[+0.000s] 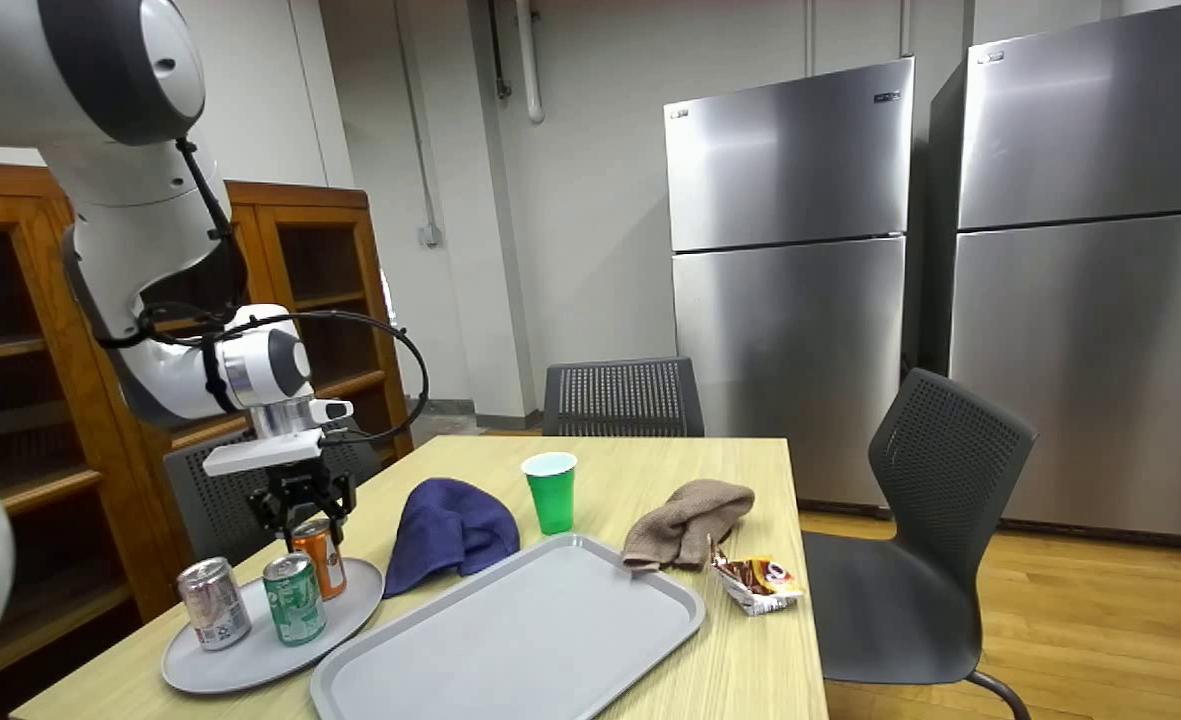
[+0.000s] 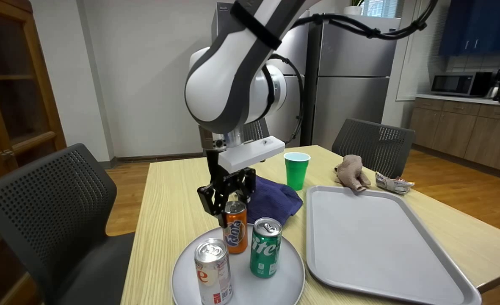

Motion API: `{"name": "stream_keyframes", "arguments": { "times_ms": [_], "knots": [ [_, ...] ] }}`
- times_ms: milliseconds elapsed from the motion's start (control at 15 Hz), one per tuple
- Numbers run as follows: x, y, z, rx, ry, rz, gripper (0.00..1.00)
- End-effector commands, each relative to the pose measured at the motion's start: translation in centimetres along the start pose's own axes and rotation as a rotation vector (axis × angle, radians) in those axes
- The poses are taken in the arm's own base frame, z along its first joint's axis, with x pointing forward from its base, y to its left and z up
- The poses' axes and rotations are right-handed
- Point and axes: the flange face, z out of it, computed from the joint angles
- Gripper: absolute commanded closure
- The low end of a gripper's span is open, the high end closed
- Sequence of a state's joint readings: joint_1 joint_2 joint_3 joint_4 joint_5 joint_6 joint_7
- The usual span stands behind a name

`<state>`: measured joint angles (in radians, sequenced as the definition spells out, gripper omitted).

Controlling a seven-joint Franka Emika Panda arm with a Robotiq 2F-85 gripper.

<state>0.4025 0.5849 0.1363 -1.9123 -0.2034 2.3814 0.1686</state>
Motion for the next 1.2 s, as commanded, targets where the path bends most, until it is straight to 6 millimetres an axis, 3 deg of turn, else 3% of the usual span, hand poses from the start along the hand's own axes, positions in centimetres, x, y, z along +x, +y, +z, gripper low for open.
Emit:
{"name": "stream_keyframes", "arguments": {
  "times_ms": [0,533,1133],
  "knots": [
    [0.8,0.3,-2.1,-0.009,0.027,-0.005,0.61],
    [1.9,2.8,-5.3,-0.012,0.108,0.071,0.61],
    [0.5,7.8,-7.3,-0.05,0.136,0.222,0.61]
  ]
}}
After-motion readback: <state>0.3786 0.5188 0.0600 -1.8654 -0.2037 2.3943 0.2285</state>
